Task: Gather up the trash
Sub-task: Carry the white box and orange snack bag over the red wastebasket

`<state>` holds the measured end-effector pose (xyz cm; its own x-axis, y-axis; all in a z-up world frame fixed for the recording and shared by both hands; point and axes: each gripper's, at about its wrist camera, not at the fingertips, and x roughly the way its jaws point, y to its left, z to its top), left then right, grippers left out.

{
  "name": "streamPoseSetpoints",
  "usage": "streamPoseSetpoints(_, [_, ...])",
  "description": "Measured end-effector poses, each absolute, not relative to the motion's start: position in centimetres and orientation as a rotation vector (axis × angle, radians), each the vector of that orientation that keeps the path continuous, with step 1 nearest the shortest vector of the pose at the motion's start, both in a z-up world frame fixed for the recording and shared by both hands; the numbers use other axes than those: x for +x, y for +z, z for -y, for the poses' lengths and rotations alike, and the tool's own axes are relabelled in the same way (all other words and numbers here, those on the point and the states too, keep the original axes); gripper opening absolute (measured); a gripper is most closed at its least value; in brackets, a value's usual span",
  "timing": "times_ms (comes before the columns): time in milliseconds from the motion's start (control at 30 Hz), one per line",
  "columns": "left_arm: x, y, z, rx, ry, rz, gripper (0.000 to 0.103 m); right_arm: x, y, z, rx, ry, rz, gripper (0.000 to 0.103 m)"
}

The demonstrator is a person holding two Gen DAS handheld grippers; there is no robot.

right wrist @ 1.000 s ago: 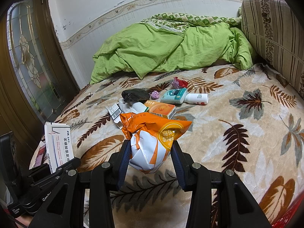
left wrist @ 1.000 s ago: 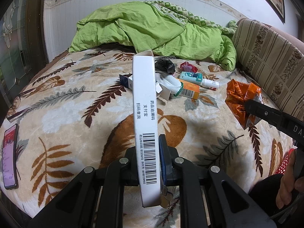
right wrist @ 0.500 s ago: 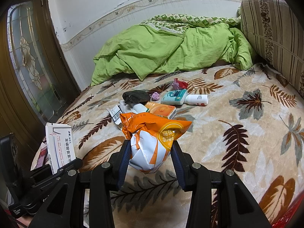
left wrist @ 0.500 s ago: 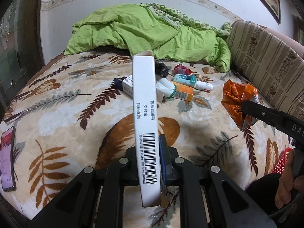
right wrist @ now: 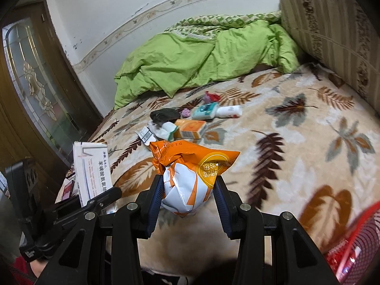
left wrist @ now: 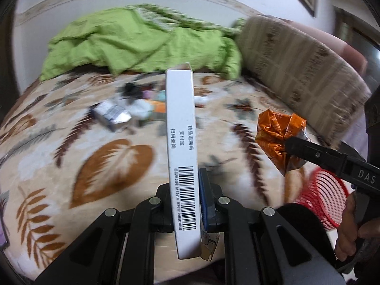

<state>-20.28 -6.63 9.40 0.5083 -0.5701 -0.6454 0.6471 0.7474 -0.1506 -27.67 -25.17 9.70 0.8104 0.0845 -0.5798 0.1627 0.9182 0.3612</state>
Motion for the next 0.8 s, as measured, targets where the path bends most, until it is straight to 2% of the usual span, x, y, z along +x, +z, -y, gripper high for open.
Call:
streamPoseSetpoints(433, [-28.3,12.7,21.1,0.237,-1.16,-0.792,0.014,-44.0,12.2,36.4,0.533,-0.425,-0.52,0.046])
streamPoseSetpoints(700, [-34.3,11.0,29.9,0.324,-1.37,-0.905,0.014,-50.4,11.5,40.6,0.584,-0.58,-0.483,0.047])
streamPoseSetpoints(767, [-35.3,10.4,31.4,0.357,-1.382,-0.925,0.025,-51.4,11.1,41.4,0.59,-0.608,-0.483,0.047])
streamPoseSetpoints(800, [-35.4,10.4,31.8,0.355,-1.375,-0.93,0.039,-51.6,10.9,41.6,0.592,-0.613,-0.488,0.051])
